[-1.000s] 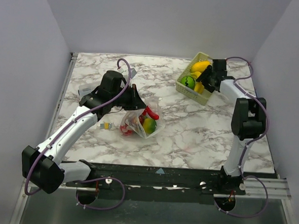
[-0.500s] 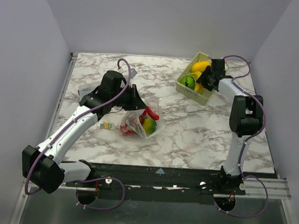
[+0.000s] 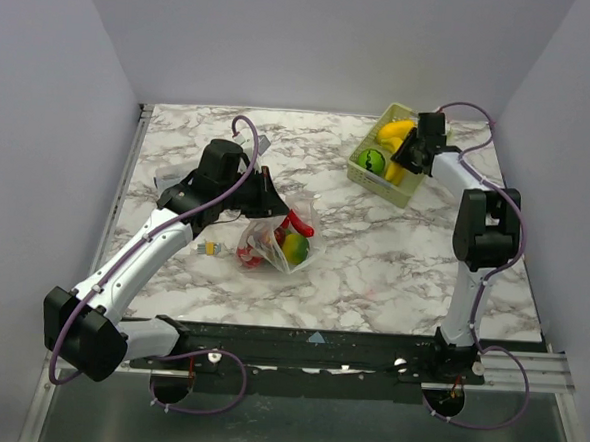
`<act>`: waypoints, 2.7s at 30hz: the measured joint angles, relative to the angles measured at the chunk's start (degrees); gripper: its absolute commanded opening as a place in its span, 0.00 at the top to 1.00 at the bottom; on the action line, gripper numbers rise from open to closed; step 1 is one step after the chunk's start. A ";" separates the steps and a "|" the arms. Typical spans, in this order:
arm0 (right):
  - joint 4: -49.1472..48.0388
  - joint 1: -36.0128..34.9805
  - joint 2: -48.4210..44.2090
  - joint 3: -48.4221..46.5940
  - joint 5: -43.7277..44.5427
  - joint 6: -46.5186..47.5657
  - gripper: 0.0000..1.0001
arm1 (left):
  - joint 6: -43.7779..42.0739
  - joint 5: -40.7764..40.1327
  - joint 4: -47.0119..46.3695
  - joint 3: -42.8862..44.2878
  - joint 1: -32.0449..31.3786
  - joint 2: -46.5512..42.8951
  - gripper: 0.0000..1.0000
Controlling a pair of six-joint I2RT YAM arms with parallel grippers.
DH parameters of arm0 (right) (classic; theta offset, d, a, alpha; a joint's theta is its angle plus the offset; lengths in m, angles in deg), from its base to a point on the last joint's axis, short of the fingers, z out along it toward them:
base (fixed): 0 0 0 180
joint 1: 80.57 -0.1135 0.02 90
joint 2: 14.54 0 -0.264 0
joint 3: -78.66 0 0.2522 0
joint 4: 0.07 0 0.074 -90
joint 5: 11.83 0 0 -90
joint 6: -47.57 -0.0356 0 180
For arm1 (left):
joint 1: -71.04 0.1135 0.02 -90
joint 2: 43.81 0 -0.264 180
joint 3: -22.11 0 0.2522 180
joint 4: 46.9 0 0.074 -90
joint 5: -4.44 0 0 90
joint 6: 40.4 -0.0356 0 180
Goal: Place the food in the zip-top bag and seal the zipper
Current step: Pick up the fake fruit from the bin, then place the fake fruit in the zipper food storage bag.
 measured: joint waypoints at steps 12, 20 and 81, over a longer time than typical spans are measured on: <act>2.99 0.00 -14.95 -0.59 2.21 3.19 1.00 | 0.02 0.00 0.00 -0.02 0.00 0.00 1.00; 5.97 -2.19 -31.28 9.31 -0.70 3.54 1.00 | 0.02 0.00 0.00 -0.02 0.02 0.00 1.00; 45.05 -52.50 -26.95 -1.75 17.18 -22.16 0.98 | 0.07 0.07 -0.09 -0.15 0.79 -0.09 1.00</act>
